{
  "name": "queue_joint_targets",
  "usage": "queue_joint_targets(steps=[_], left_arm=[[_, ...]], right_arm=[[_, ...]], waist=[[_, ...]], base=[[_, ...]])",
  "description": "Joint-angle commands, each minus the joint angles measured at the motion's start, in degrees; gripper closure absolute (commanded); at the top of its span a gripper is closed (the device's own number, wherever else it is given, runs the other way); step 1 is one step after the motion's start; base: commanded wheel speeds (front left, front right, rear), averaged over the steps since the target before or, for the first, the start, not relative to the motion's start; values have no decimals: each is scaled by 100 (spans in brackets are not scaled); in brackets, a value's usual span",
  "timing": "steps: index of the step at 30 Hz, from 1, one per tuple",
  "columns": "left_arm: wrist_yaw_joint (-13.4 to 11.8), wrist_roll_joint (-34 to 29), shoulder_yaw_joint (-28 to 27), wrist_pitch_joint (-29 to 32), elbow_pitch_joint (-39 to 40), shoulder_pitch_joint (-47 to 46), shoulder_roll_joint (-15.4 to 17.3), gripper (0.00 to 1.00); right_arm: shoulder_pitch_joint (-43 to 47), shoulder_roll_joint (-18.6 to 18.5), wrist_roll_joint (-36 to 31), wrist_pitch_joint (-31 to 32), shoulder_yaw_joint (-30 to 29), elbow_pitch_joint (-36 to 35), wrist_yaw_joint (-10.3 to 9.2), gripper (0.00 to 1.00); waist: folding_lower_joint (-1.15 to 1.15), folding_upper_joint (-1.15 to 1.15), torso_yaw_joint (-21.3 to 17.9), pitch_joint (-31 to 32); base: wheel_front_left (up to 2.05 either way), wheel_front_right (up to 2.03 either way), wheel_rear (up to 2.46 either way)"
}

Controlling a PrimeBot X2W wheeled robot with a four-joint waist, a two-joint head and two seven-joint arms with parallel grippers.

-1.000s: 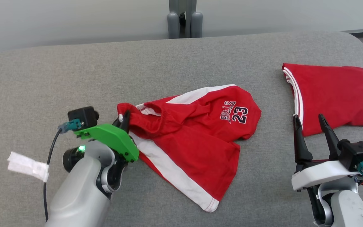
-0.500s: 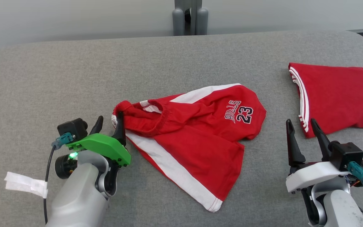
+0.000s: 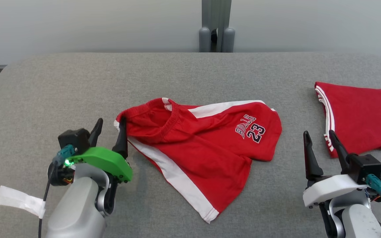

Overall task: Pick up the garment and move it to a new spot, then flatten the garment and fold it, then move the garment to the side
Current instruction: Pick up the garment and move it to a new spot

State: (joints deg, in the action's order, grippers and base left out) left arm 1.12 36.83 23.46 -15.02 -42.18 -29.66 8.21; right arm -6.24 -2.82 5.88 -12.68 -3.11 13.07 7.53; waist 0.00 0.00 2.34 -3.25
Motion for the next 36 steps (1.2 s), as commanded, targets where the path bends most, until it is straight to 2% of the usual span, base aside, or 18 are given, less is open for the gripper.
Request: queue_joint_targets(steps=[1,11,16,22,29,36], left_arm=[[30,-65,14,-16,13,162,31,0],[140,-182,344,64,-239,445,-122,0],[209,-311,605,171,-383,381,-233,0],[167,-332,636,83,-397,190,-314,0],[84,-417,473,-5,-74,116,-195,0],[-22,-580,195,-15,668,573,-109,0]], right_arm=[[69,-15,-56,19,-15,-13,-9,0],[199,-16,-48,127,38,-96,-9,0],[177,-16,-48,142,91,-106,-9,0],[129,-15,-25,147,98,-109,-9,0],[198,-15,-83,108,-25,-200,-9,0],[322,-16,-93,39,-110,-281,-9,0]], waist=[[0,0,148,127],[0,0,301,154],[0,0,272,121],[0,0,183,85],[0,0,250,152],[0,0,445,256]], base=[[0,0,0],[0,0,0],[0,0,0],[0,0,0],[0,0,0],[0,0,0]])
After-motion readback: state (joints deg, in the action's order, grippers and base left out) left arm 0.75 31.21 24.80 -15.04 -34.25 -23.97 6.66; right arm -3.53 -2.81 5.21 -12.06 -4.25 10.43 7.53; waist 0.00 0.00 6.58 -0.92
